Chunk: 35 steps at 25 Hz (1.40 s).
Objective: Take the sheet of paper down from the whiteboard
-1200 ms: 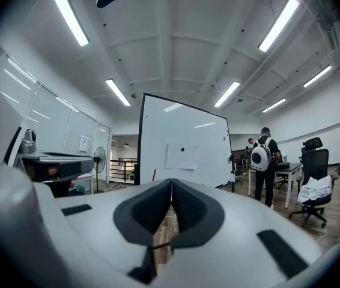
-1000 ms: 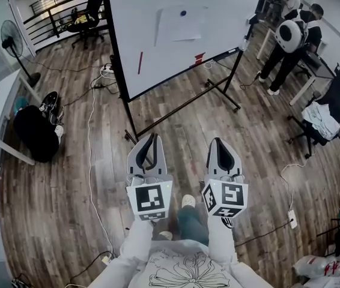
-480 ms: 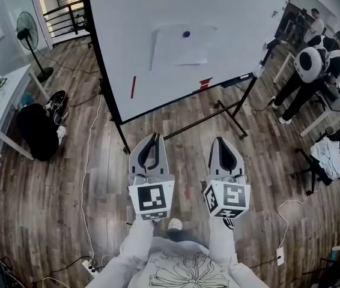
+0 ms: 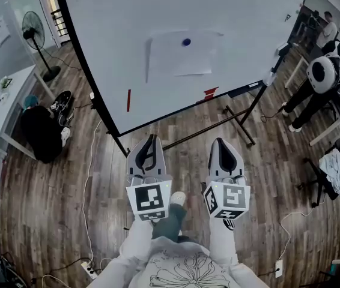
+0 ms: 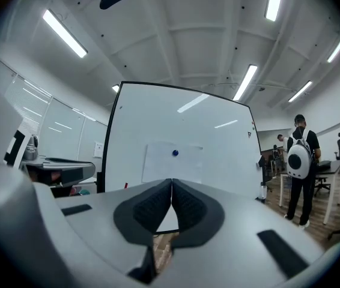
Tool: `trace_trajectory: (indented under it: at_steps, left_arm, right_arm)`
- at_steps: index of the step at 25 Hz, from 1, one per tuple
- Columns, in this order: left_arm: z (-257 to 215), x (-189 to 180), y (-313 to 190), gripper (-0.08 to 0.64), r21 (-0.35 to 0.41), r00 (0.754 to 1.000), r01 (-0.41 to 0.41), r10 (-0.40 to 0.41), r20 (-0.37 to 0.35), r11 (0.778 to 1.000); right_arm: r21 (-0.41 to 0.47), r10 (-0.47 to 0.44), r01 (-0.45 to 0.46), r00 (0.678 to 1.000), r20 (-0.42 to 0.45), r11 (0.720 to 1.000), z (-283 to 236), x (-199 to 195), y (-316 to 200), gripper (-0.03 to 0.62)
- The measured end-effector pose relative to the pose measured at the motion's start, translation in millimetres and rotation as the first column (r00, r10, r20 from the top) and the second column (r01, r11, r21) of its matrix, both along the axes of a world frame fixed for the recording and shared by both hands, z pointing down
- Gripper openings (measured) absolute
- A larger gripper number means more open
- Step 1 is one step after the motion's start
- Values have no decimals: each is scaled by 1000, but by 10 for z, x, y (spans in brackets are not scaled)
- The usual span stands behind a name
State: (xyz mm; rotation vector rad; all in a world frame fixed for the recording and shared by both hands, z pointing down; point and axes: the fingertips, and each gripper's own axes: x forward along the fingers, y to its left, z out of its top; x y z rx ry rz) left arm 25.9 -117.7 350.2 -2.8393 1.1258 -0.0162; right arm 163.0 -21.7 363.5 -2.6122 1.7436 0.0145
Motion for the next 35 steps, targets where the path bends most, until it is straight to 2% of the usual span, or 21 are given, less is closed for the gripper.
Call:
trace_trajectory:
  at_steps: [10,18,22,29,35]
  left_arm:
    - [-136,727,-1037,15,-6,995,60,-60,-74,998]
    - [-307,1196,-1780,15,28,990,128,-125,-71,991]
    - [-415,1292,-2068,22,49,984,167,-163,-69,985]
    - [-522,1409,-2349,80,69,980,198,-195,-50,978]
    - [-650,1499,-2442,105,105,966,256,-253,-43,961]
  right_arm:
    - [5,-46,47,998,-51,999,-80,808,-998,3]
    - [41,-111,114,991,-80,993,-304,1376,-1918,3]
    - [58,-160,166,982,-96,984,-413,1481,-2275,3]
    - [80,-241,249,965,-103,965,-517,1559,-2754,3]
    - [94,-329,342,935,-130,935,-666,1609,-3001,14]
